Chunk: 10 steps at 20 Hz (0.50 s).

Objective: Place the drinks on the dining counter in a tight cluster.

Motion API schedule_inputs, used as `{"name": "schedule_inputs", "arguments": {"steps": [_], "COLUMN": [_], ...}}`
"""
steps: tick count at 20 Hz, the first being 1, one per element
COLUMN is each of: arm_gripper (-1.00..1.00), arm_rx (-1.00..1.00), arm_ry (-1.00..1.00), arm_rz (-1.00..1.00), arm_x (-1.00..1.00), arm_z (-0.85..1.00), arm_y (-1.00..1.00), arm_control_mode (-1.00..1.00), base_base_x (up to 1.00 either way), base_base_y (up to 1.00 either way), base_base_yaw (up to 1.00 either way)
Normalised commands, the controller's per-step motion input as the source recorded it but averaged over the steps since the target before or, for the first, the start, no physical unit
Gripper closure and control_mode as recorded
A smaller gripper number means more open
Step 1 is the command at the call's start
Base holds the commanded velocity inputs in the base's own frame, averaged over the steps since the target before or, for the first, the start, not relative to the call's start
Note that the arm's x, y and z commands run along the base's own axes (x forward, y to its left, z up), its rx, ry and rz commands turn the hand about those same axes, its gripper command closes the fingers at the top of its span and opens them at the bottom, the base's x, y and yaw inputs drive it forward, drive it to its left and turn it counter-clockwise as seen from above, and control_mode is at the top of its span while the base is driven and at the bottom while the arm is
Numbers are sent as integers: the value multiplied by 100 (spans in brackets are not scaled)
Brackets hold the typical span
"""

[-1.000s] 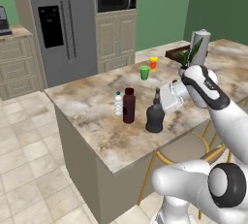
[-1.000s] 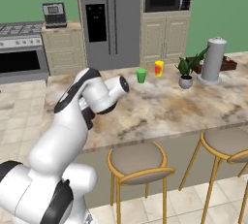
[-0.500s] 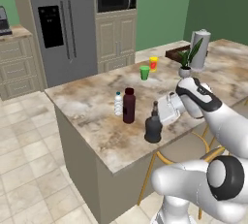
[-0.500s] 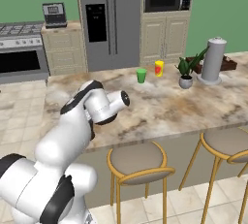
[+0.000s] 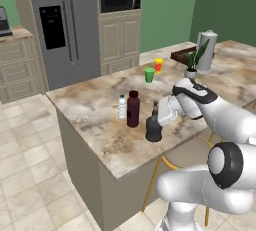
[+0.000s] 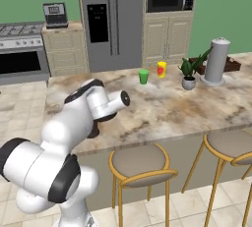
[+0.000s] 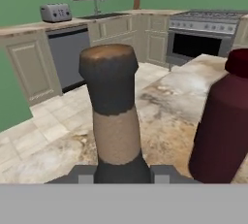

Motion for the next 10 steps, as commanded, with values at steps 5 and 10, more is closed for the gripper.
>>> {"name": "schedule_inputs", "arguments": {"steps": [5,10], "arm_gripper": [100,100], "arm_rx": [1,0], "arm_ry": [5,3], "arm_rz": [-2,0], "arm_x": [16,18], "arm_z": [-9,-4], "arm_y": [0,0], "arm_control_mode": [-100,-100], "base_base_x": [0,0], "base_base_y": [0,0], "base_base_yaw": [0,0]}}
